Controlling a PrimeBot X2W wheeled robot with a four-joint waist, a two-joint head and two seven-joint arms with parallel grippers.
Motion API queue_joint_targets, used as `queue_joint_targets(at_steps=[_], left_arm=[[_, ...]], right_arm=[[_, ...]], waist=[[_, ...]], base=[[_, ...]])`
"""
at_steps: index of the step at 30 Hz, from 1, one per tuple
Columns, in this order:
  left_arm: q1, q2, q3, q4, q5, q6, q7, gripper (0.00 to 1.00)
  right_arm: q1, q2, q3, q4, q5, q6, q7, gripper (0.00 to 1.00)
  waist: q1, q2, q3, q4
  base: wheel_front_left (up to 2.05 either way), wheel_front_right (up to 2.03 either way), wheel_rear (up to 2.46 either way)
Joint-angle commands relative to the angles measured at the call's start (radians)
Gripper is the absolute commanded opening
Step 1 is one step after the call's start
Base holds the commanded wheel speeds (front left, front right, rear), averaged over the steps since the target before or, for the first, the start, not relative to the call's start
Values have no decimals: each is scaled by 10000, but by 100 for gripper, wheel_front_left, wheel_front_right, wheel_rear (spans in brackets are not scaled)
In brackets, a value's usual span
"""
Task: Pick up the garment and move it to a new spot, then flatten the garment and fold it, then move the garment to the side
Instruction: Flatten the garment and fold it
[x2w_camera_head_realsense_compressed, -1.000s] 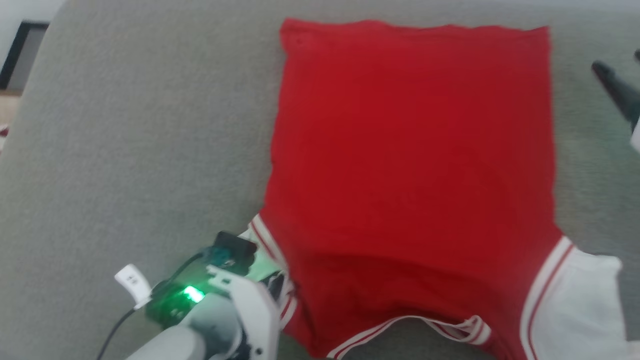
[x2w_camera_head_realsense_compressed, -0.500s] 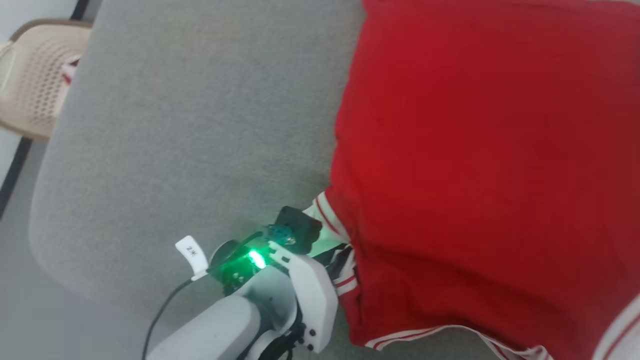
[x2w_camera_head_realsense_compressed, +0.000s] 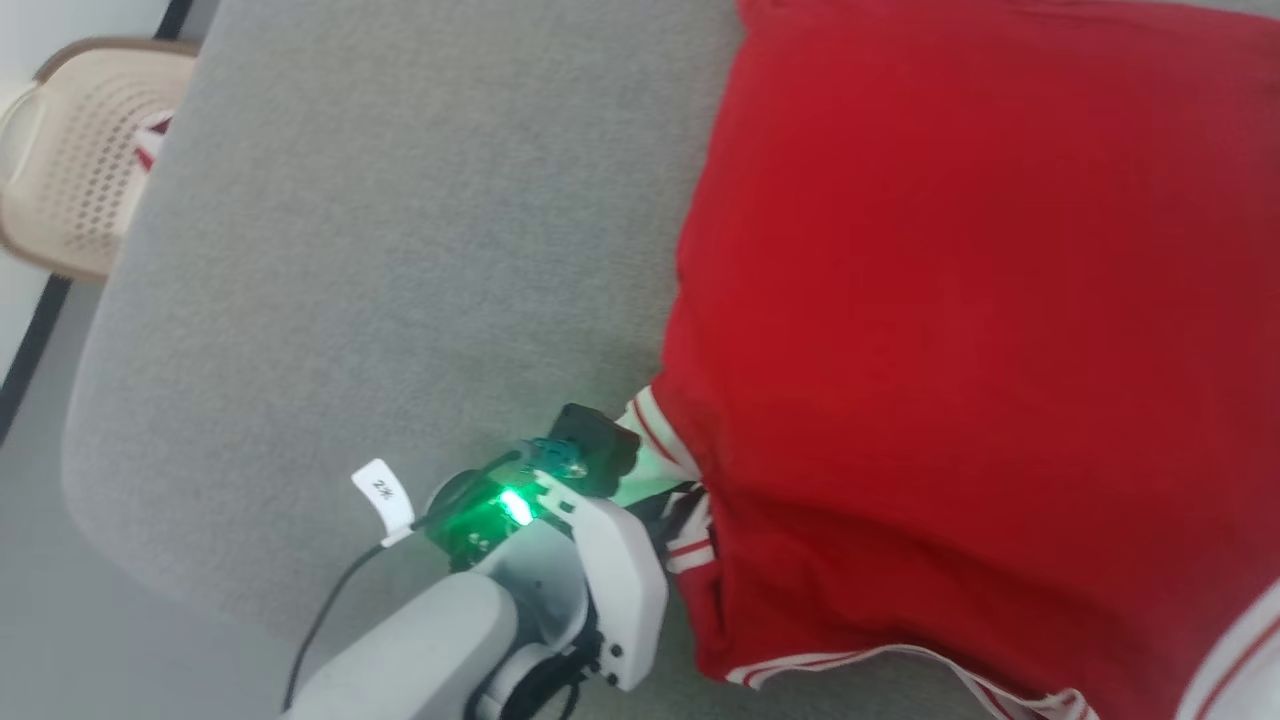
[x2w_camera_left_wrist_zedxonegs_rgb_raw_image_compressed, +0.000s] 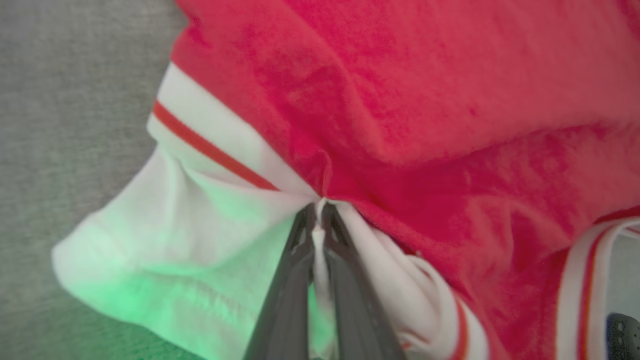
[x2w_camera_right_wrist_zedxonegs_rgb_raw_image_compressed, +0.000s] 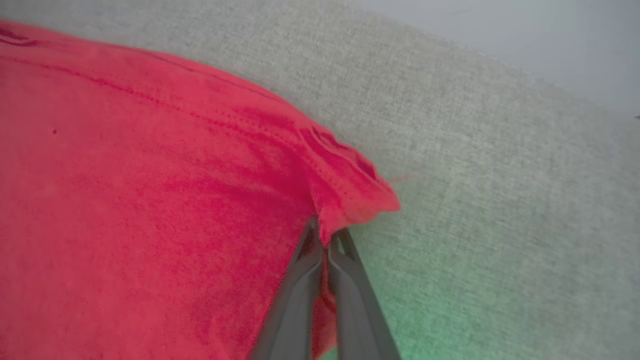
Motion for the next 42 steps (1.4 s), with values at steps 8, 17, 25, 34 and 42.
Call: queue_joint_targets(at_steps=[8, 17, 25, 34, 42], left_arm=[[369, 874, 448, 790, -226, 241, 16, 0], [945, 1535, 750, 563, -606, 355, 57, 0], [1261, 1913, 899, 47, -768, 498, 110, 0], [1150, 1929, 873, -187, -752, 572, 196, 0], [977, 1871, 788, -127, -660, 594, 225, 0]], right_arm=[[1457, -439, 564, -1646, 1029, -19, -113, 0], [3812, -1292, 736, -4724, 2429, -17, -58, 0], [6950, -2498, 171, -7615, 3268, -17, 423, 0], [9800, -1693, -984, -7609, 2410, -22, 187, 0], [10004, -212, -1881, -7309, 816, -33, 69, 100]], waist=[[0, -1, -936, -1088], [0, -1, -1790, -2194], [0, -1, -2036, -2725], [0, -1, -1872, -2929], [0, -1, -1784, -3010]], base=[[0, 0, 0], [0, 0, 0], [0, 0, 0], [0, 0, 0], [0, 0, 0]])
